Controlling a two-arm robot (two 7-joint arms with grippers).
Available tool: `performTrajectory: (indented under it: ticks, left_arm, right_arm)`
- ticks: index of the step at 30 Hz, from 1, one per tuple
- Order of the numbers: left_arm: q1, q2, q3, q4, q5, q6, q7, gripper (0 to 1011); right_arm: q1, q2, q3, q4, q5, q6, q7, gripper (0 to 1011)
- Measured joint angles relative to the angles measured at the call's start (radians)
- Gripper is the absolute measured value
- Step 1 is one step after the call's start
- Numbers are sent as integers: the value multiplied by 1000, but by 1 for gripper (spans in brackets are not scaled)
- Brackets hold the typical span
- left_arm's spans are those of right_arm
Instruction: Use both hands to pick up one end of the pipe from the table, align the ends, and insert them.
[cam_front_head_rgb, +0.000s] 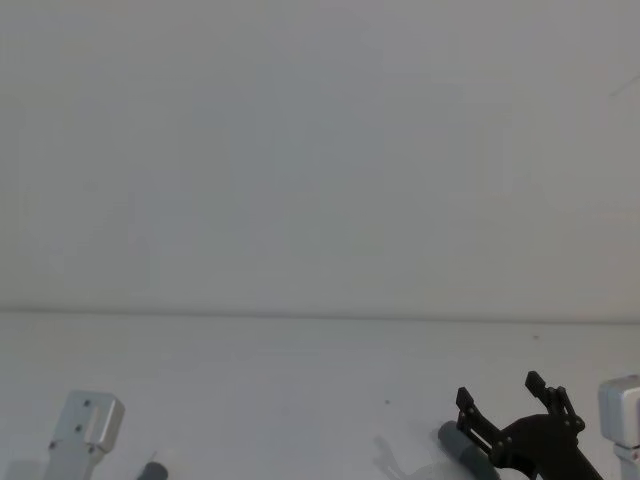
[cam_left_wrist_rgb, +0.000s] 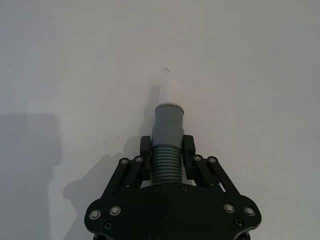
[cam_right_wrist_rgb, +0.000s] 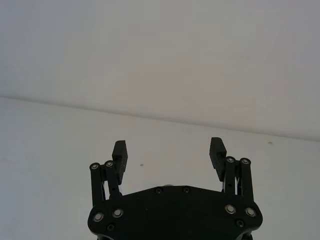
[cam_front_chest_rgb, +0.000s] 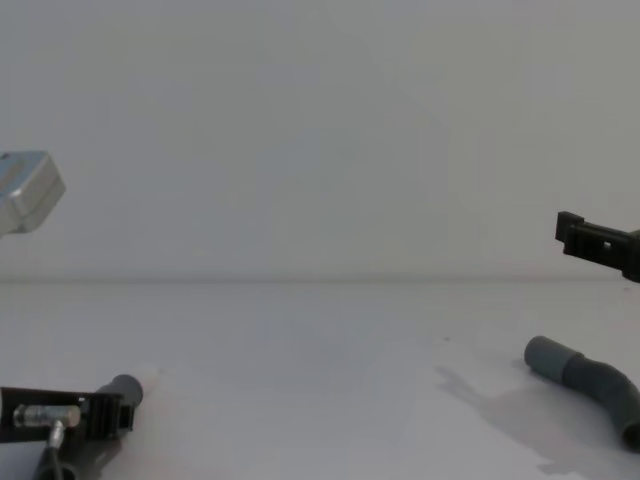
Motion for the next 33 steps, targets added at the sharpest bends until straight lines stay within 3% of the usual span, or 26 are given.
performTrajectory:
  ticks: [33]
  left_arm:
    - [0, -2, 0, 1, 0, 0, 0, 334]
  right_arm:
    - [0, 0, 0, 0, 0, 0, 0, 1001]
